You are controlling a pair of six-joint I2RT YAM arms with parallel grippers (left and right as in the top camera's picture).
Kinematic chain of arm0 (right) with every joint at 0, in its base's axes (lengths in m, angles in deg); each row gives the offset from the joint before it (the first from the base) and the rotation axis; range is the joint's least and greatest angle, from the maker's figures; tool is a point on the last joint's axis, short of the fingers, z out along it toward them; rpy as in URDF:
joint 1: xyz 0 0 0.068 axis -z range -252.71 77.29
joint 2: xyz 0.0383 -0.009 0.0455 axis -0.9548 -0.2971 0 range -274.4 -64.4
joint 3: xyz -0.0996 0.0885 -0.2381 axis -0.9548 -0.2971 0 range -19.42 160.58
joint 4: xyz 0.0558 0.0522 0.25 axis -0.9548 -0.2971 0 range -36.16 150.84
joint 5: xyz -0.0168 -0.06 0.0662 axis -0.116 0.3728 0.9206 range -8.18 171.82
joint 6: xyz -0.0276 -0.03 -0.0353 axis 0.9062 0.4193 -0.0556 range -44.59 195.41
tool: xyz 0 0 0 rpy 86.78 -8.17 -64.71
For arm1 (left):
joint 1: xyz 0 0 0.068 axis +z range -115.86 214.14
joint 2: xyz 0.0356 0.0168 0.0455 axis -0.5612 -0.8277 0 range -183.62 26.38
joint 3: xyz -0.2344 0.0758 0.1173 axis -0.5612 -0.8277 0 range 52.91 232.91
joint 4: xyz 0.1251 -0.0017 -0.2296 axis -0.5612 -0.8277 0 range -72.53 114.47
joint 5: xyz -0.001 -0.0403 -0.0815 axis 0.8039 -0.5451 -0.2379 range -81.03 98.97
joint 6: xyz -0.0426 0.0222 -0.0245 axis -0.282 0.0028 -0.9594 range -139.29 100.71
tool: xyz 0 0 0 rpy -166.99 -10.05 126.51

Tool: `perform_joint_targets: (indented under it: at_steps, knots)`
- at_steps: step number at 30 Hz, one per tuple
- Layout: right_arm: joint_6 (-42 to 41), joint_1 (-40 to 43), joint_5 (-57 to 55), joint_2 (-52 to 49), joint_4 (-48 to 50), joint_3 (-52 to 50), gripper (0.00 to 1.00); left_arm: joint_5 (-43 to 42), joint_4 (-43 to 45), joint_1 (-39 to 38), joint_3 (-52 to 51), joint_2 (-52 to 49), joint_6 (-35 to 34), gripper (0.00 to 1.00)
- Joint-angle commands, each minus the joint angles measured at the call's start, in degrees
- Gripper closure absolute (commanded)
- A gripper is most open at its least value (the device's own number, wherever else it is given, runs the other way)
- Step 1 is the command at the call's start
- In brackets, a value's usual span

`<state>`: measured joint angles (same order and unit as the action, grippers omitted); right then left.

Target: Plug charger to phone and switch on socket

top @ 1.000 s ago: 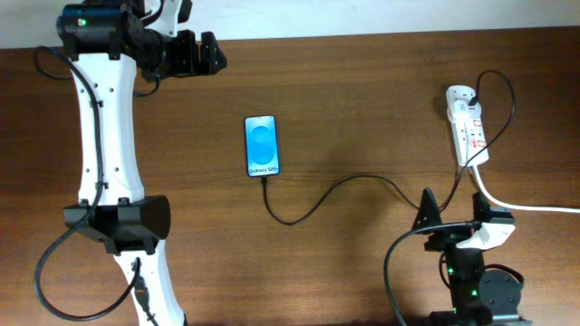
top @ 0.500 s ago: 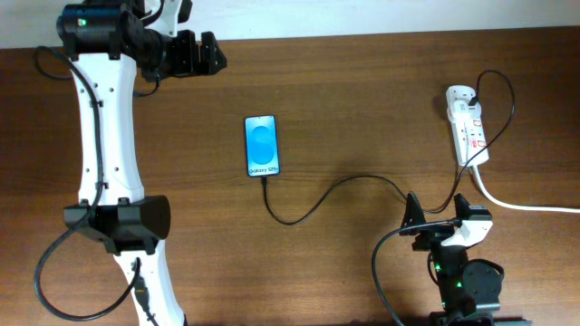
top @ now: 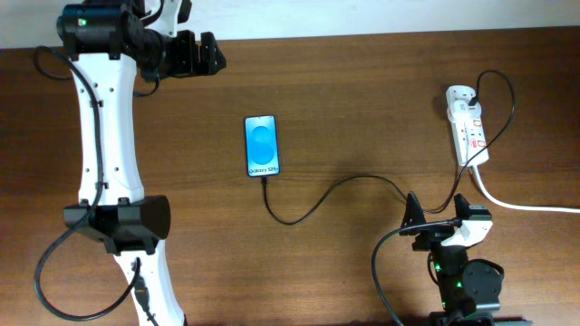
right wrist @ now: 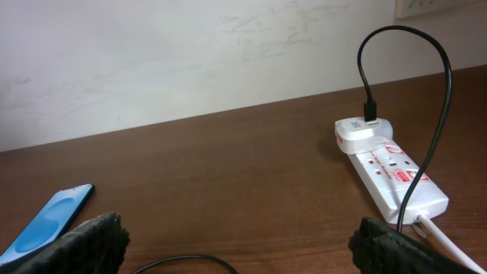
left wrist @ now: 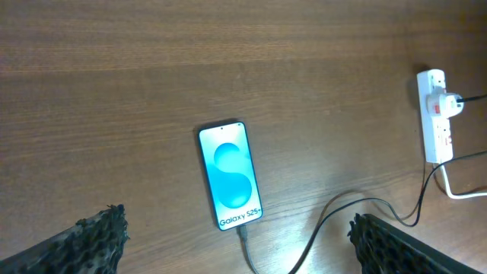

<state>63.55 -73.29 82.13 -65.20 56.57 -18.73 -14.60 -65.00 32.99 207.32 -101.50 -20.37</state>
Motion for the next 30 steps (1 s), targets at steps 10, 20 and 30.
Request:
perform_joint_targets:
  at_steps: [10,20,30]
  knots:
    - [-0.02,-0.55,0.55,0.59,-0.24,-0.37,0.02,14.97,29.07,0.09,-49.83,32.11,0.74,0.01]
    - [-0.02,-0.55,0.55,0.59,-0.24,-0.37,0.02,21.9,61.86,0.87,-105.72,71.93,1.16,0.01]
    - [-0.02,-0.55,0.55,0.59,-0.24,-0.37,0.02,21.9,91.97,1.86,-141.37,106.64,2.03,0.01]
